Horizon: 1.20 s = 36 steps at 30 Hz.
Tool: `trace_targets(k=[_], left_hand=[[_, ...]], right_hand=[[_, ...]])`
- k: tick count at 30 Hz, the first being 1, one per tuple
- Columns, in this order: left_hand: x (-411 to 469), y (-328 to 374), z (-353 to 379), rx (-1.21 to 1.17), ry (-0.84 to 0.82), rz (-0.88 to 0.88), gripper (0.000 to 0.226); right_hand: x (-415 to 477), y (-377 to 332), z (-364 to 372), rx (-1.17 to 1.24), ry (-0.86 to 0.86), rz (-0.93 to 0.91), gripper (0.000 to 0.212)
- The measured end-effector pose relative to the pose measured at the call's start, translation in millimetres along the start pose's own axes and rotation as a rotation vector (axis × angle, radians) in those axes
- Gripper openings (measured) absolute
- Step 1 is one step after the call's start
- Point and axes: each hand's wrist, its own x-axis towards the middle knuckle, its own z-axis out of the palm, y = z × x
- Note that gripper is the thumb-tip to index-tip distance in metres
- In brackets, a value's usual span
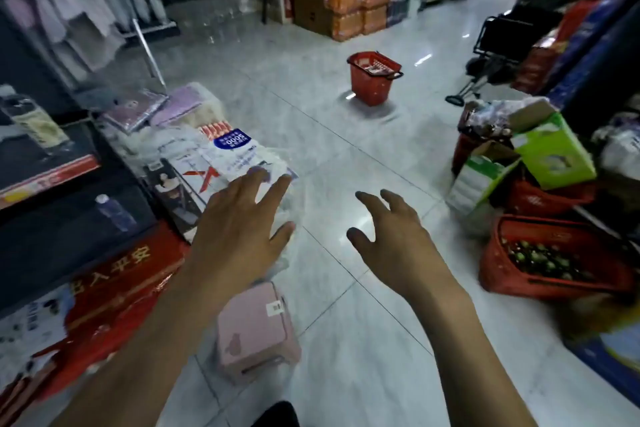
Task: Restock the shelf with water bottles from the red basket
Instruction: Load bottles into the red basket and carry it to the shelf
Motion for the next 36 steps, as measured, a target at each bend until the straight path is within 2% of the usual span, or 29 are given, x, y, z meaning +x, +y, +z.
trace_targets(k=[5,10,16,20,25,26,30,36], left_hand=[[42.2,37.9,21.3,-0.042,-0.087,0.070,0.061],[99.4,57.7,54.9,-0.097,-0.089,0.147,0.031],[213.0,69.6,110.0,-0.113,-0.016,0.166,0.029],[288.4,89.2,130.3,-0.157,-0.052,0.147,0.021],[374.5,125.6,154.6,-0.210,-0.062,0.246,0.011],[388.6,132.5,160.9,-0.207,-0.050,0.271,0.011],[445.4,155.4,192.3,-0.172,-0.087,0.369,0.038],[550.2,196.4,243.6,-0.114,-0.155,0.349,0.042]], right_hand=[[14.1,50.4,-13.4,-0.012,-0.014,0.083,0.057],[59.3,94.3,-20.9,0.019,0.044,0.164,0.045],[154.6,140.7,-45.0,-0.042,0.046,0.207,0.030],[204.6,171.8,-87.6,-0.130,0.057,0.248,0.021],[250.8,225.3,-120.1,-0.061,0.171,0.318,0.019],[259.7,235.3,-122.8,-0.044,0.176,0.334,0.023],[303.0,275.5,-131.5,-0.037,0.147,0.385,0.040],[395.6,359.6,-151.2,0.063,0.141,0.374,0.042]])
